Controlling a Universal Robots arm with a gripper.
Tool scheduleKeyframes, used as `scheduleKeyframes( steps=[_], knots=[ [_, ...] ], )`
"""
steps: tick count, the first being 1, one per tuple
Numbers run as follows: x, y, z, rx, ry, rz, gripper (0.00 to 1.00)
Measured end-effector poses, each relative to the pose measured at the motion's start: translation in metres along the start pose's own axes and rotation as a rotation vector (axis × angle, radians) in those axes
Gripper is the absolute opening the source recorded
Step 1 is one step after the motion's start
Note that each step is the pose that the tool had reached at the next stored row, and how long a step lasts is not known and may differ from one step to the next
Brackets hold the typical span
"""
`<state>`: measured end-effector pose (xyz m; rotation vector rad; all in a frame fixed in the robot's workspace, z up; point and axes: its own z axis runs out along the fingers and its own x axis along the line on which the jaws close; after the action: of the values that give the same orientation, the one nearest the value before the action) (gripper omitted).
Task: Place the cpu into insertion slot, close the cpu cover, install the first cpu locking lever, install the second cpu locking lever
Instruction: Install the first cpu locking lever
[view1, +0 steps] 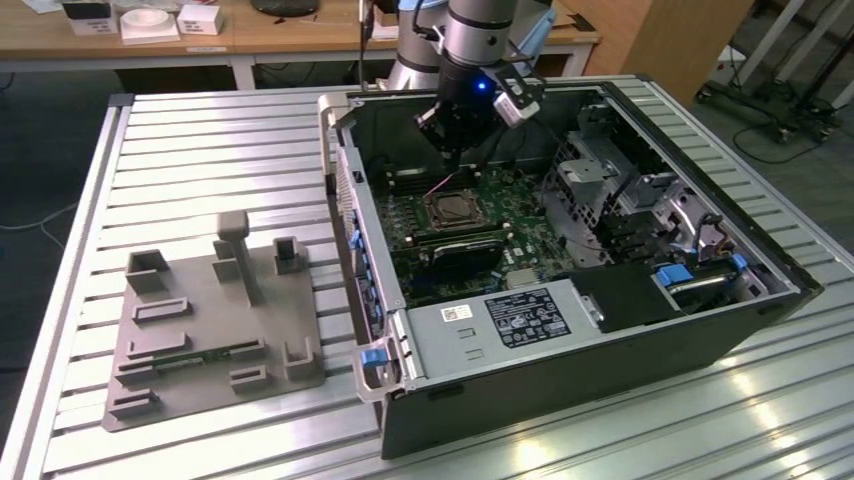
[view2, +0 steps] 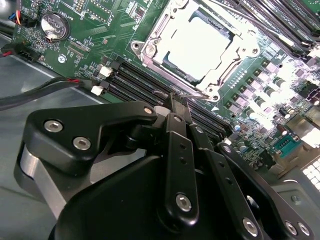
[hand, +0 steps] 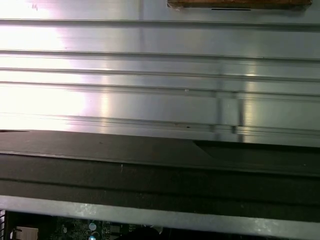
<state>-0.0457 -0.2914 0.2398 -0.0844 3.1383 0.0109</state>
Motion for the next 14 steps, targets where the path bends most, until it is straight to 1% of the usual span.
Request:
scheduleKeyframes(
  steps=[9,14],
  knots=[
    [-0.0032,0.0001,0.0119,0.0,0.0001,0.0,0.1],
    [-0.0064,0.0003,0.0182,0.0001,0.0001,0.0,0.1]
  ],
)
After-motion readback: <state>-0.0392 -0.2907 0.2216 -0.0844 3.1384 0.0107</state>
